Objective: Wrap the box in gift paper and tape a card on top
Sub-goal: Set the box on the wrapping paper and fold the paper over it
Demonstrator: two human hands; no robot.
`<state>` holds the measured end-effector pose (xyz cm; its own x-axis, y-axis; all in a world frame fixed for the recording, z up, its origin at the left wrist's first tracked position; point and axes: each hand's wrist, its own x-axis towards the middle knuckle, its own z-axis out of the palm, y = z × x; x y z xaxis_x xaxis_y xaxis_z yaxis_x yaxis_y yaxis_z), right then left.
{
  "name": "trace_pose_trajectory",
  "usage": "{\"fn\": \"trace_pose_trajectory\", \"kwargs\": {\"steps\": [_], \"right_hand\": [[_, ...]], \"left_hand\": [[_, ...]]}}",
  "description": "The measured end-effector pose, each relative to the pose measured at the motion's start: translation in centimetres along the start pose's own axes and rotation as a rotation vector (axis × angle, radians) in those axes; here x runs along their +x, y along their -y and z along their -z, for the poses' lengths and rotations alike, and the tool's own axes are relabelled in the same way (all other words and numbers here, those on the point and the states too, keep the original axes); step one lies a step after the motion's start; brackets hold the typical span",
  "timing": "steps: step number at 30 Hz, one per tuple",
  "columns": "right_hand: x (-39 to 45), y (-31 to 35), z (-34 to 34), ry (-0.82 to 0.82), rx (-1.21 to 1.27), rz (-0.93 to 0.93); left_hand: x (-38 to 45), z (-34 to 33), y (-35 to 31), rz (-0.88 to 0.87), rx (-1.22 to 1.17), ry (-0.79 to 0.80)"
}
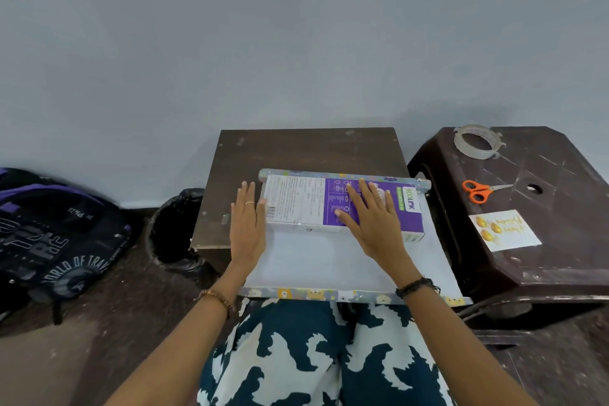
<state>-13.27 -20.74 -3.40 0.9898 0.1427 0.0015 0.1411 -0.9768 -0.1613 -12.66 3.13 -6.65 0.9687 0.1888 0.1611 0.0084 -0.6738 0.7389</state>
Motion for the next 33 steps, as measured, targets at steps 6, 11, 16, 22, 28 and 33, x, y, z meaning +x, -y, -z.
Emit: {"fn": "trace_pose_trajectory", "kwargs": {"steps": [6,11,16,22,28,33], "right_hand": [[-0.9,-2.0,0.2,0.064,-0.067,-0.025],[-0.9,-1.9,0.6,0.052,-0.014,-0.049],[-0.9,-0.6,0.6,0.057,0.036,-0.064],[-0.5,3.9,-0.1,0.057,0.078,0.009],[-1.2,5.7,-1.2,0.016,0.065,0.031],[-2.1,3.0,-1.0,-0.037,0.045,0.011]], "left_hand": [[0.0,0.0,-0.1,0.038,0.008,0.103],[0.1,1.1,1.0,-0.13,0.655,0.317],[0.4,2.3,1.2,-0.135,0.715,0.331],[0.2,5.8,4.5,-0.075,0.791,0.299],[-0.3,7.0,5.3,0.043,0.775,0.321],[-0.8,6.7,5.2,0.028,0.703,0.254]]}}
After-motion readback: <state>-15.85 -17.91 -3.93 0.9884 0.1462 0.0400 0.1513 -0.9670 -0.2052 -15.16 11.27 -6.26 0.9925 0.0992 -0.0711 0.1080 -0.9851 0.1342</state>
